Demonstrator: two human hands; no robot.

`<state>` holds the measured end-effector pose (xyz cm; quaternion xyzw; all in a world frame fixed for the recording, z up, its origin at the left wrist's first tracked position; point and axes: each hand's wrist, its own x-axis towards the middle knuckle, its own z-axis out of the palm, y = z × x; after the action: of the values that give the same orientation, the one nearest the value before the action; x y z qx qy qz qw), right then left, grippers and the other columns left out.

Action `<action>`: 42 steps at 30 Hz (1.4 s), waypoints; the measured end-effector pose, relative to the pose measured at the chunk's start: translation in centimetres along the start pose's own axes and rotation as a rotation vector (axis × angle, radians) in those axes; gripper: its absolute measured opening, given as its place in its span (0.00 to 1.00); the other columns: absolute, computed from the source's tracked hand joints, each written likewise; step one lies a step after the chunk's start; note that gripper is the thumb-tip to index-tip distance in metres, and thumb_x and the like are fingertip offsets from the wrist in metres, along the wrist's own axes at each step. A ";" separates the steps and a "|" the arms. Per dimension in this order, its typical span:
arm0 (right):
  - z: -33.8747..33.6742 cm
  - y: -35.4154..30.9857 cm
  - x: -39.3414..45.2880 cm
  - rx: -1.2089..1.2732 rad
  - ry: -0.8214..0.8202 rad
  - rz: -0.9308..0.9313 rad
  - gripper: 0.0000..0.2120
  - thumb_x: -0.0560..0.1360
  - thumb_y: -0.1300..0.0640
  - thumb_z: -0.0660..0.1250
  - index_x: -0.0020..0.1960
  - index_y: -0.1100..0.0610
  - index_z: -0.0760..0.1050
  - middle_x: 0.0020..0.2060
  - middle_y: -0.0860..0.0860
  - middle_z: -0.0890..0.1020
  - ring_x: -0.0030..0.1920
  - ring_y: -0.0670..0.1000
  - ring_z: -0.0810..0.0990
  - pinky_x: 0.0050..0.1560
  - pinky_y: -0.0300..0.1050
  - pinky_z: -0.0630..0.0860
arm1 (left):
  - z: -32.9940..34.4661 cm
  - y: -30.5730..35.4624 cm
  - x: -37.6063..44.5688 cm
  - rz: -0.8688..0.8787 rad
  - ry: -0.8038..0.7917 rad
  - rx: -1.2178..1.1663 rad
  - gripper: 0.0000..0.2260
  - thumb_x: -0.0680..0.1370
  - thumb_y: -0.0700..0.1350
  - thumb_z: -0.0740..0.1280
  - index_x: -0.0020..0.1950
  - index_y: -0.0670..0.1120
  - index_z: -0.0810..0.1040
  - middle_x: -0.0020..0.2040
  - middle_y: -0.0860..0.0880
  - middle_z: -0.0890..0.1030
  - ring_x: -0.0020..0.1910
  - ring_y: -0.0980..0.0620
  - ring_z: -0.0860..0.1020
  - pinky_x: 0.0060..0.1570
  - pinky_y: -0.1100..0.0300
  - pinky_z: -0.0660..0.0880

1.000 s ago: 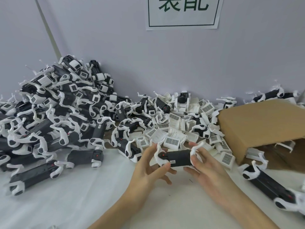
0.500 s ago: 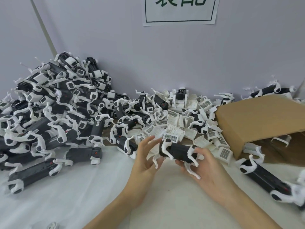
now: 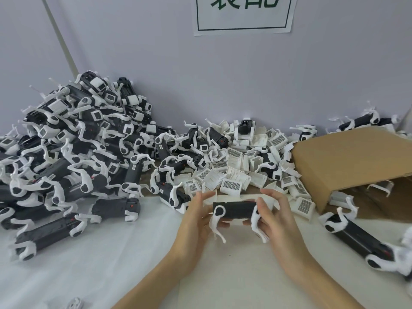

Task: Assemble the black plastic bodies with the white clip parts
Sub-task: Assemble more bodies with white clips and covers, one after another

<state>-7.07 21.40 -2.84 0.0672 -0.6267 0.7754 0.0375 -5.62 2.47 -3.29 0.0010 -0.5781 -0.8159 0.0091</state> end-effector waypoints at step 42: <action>0.0 -0.5 -0.4 -0.364 -0.243 0.009 0.20 0.78 0.41 0.64 0.64 0.51 0.79 0.50 0.51 0.88 0.49 0.48 0.86 0.47 0.40 0.79 | -0.5 -0.1 -0.6 0.198 0.079 0.174 0.23 0.77 0.68 0.68 0.58 0.52 0.86 0.53 0.42 0.88 0.54 0.36 0.85 0.63 0.40 0.78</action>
<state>-6.64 21.57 -2.39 0.1497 -0.7564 0.6360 -0.0303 -4.99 2.03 -3.59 -0.0233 -0.6432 -0.7571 0.1121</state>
